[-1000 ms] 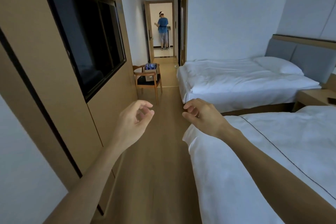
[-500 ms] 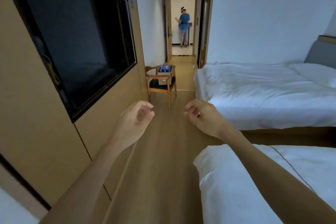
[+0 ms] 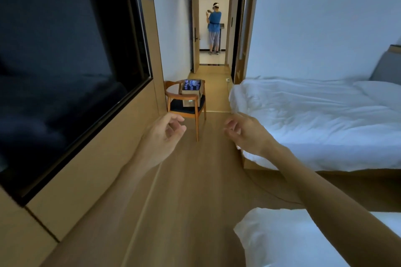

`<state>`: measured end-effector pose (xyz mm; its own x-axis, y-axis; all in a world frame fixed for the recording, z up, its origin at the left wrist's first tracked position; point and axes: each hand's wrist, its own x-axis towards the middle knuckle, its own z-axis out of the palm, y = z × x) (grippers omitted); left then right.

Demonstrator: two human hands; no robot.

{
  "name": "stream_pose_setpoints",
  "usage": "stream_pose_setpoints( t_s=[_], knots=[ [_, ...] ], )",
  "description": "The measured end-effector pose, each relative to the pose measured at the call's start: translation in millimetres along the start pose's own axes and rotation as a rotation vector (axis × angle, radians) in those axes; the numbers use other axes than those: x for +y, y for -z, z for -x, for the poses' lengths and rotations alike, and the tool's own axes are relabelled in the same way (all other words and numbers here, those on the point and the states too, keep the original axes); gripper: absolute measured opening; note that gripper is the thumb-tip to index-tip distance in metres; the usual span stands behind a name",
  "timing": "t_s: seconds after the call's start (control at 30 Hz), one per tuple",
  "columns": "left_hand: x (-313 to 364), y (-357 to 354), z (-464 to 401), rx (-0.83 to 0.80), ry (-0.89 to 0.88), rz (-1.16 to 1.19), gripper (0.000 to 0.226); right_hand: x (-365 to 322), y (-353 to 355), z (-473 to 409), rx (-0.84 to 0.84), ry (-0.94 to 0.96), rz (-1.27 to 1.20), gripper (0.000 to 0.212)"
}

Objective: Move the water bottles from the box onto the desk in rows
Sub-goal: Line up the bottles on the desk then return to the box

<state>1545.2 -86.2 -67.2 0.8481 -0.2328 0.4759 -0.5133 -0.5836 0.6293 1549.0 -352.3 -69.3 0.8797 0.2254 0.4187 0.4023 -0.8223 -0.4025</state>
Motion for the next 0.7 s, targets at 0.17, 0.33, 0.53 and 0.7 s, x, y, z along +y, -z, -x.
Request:
stream_pose_setpoints(
  t_s=[0.17,0.33,0.53,0.7],
  knots=[
    [-38.3,-10.4,-98.9,-0.018,-0.037,-0.031,0.016,38.3,-7.9,-85.9,0.045,-0.022,-0.026,0.012],
    [-75.9,-33.6,-176.8,-0.028,-0.049,-0.018,0.019,84.4,-27.1,-154.7,0.045,-0.032,-0.028,0.011],
    [-125.6,-75.6,-275.7,-0.047,-0.059,-0.012,0.02,158.6,-53.5,-244.9,0.03,-0.048,-0.024,0.015],
    [-159.2,-109.6,-364.3,-0.031,-0.027,0.026,0.016,221.1,-68.8,-333.1,0.015,-0.059,-0.038,0.022]
  ],
)
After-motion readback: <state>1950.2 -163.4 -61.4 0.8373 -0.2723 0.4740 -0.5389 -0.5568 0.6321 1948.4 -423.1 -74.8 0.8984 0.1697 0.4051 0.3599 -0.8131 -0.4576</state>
